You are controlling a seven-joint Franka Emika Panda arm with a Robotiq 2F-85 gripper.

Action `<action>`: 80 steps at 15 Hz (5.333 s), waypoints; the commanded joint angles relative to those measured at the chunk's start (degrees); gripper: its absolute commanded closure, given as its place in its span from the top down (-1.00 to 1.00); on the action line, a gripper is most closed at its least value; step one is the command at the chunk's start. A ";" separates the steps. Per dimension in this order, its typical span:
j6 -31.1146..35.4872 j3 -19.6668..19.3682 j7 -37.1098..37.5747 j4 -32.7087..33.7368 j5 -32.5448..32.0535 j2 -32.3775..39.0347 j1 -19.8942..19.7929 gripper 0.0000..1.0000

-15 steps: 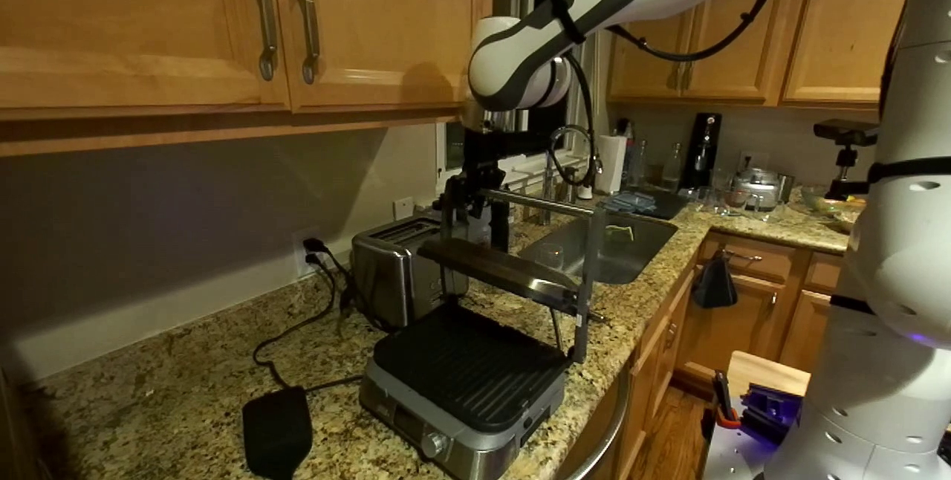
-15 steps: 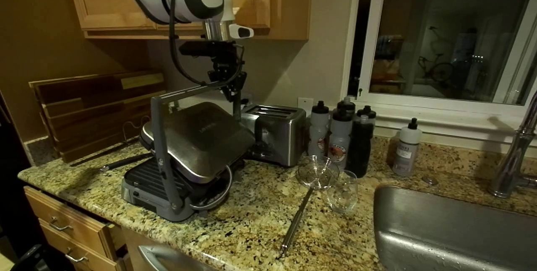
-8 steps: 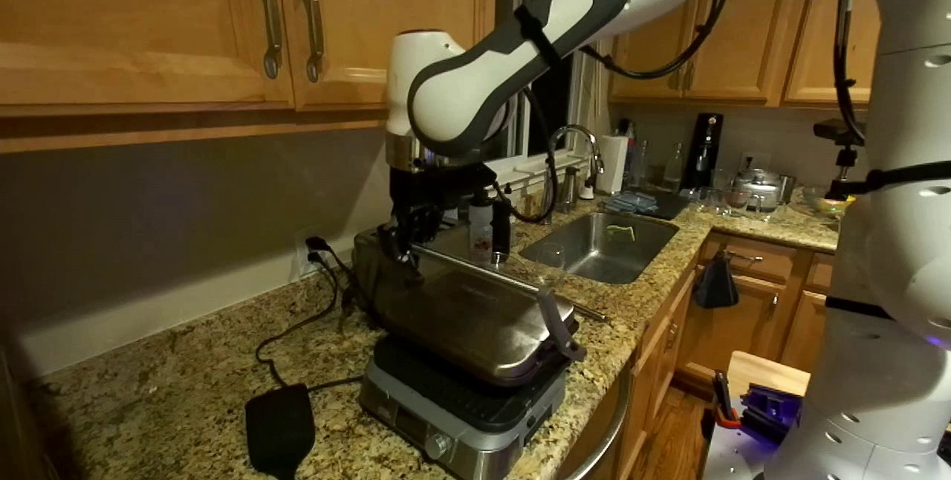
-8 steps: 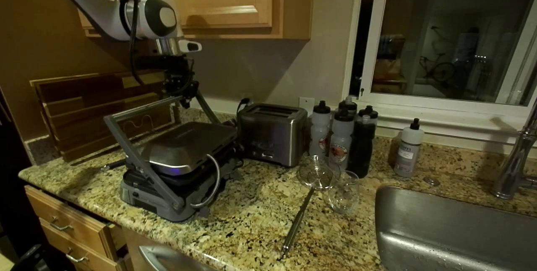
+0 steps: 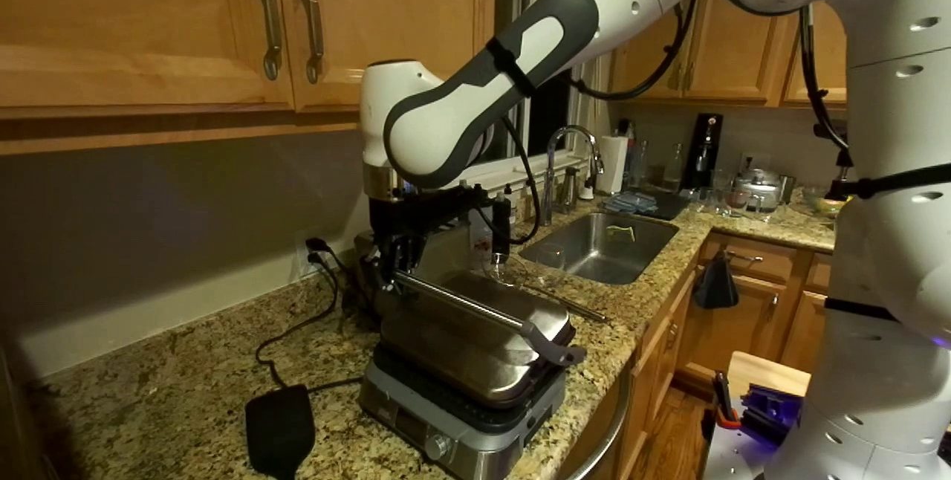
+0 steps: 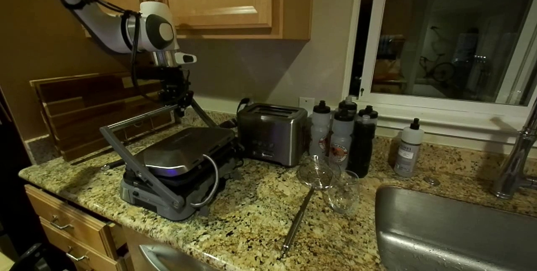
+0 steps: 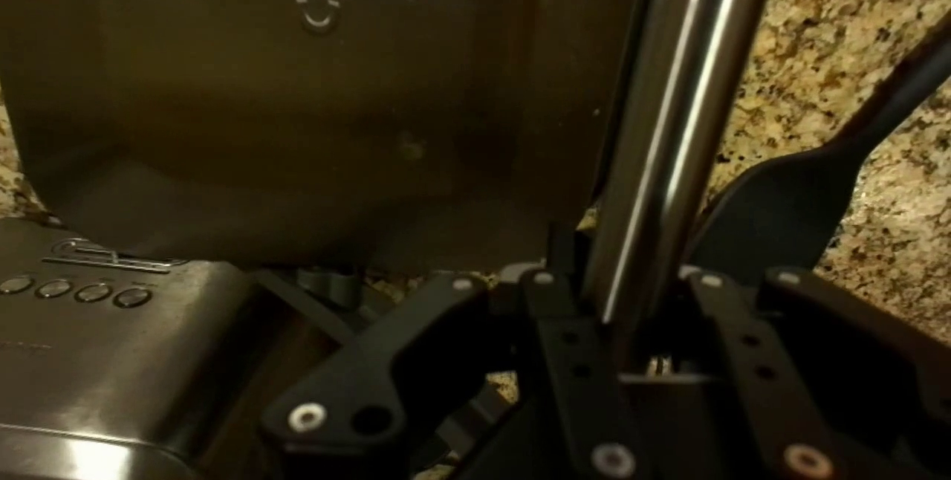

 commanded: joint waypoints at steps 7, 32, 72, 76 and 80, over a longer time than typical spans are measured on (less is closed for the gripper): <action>-1.04 -1.24 2.58 6.99 -4.00 5.20 3.34 -0.96; 7.61 -4.36 6.13 8.70 6.90 11.61 1.98 -0.96; -10.65 -0.30 -2.70 2.99 2.91 -7.20 2.27 1.00; -11.27 -0.55 -2.49 -3.48 3.50 -13.95 1.10 1.00; -11.78 -0.61 -3.19 -10.00 3.60 -21.67 -0.71 1.00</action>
